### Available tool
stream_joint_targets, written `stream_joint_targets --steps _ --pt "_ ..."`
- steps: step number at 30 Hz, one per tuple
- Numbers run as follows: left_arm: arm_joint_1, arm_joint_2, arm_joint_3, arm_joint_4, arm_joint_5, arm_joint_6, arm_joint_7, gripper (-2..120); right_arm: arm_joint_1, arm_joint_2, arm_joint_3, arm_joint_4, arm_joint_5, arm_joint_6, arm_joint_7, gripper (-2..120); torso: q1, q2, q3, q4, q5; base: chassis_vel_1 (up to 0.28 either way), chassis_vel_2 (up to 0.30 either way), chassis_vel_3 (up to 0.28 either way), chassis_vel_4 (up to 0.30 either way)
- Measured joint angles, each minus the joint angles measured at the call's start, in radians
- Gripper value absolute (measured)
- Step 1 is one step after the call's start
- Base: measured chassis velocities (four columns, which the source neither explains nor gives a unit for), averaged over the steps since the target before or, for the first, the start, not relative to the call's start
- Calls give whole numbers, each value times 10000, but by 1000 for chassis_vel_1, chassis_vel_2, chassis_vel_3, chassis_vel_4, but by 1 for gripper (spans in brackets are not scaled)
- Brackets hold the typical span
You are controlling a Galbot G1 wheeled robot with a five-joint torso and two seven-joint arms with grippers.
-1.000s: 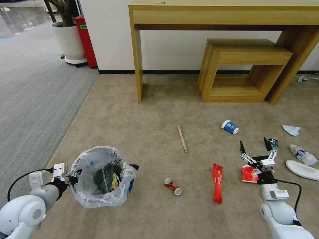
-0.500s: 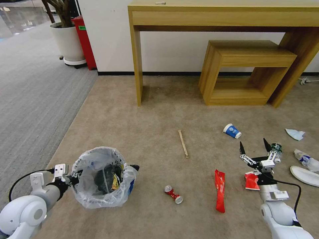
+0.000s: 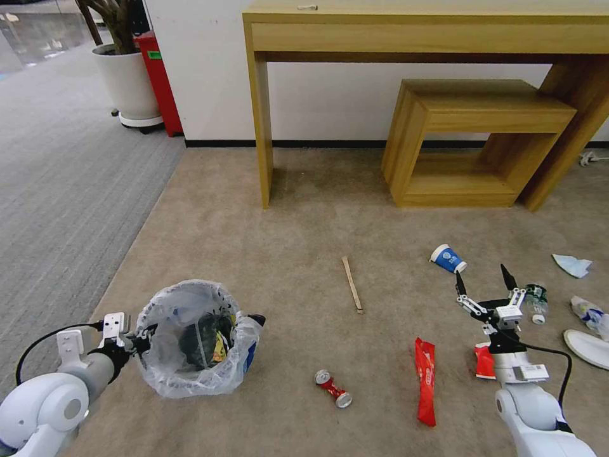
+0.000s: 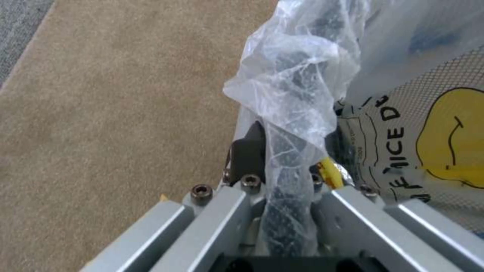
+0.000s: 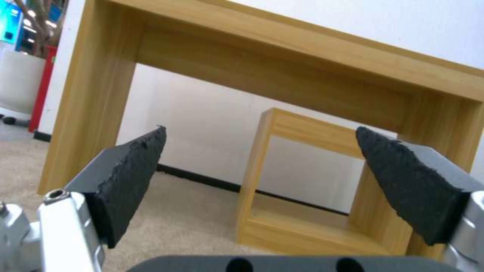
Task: Pick up the trash bin and place the garbage on the floor into it.
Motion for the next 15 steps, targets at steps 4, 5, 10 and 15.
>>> stream_joint_targets --steps 4,5,10,15 --pt "-12 37 25 41 0 0 0 0 -184 -61 -44 -82 -229 4 182 100 0 0 0 0 1 0 0 0 0" --pt "-24 67 26 53 -1 0 0 0 -302 -179 -71 -127 -247 4 224 100 0 0 -1 1 2 0 0 0 0" --pt "-51 150 26 114 -26 -12 32 0 -815 -905 -212 -226 362 3 -277 100 0 0 -1 -3 0 0 0 0 0" --pt "-104 151 55 159 -35 -24 53 0 -1165 -1507 -281 -245 1110 7 -1121 100 0 0 -1 0 -1 0 0 0 0"
